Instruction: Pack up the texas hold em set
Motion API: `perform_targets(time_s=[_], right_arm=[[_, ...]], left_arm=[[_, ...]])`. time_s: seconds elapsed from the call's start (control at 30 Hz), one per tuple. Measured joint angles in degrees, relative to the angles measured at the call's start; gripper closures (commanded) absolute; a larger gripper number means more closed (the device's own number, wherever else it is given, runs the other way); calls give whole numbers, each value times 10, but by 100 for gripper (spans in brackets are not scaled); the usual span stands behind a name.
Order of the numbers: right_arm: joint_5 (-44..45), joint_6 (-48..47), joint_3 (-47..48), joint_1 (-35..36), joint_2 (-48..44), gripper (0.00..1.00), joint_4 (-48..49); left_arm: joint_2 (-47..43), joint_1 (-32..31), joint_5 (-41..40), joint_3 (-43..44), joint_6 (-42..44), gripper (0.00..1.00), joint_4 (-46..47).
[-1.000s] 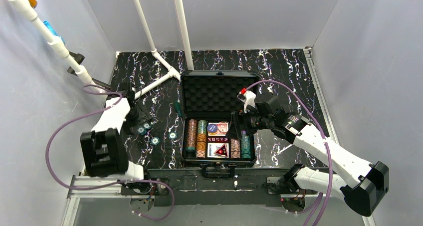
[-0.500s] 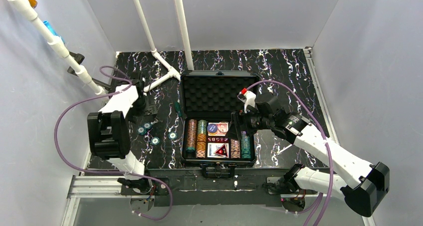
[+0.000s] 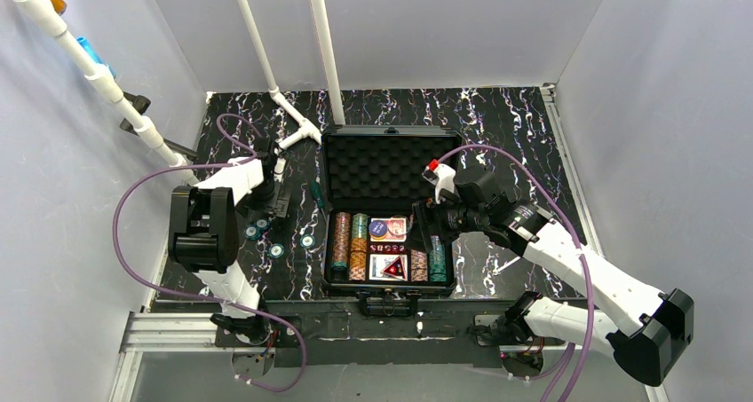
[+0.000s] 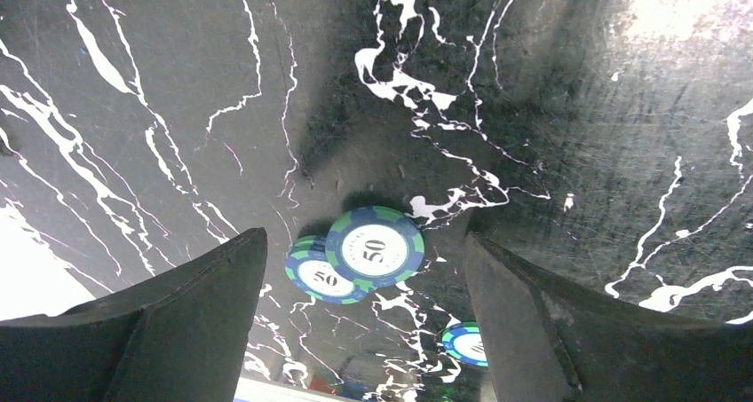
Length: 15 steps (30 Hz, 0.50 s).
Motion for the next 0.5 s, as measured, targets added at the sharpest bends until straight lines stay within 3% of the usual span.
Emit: perform_targets(time_s=[0.5], right_arm=[[-3,-2,1,0,9,13,-3]], left_arm=[[39,14,20,42,12,29,-33]])
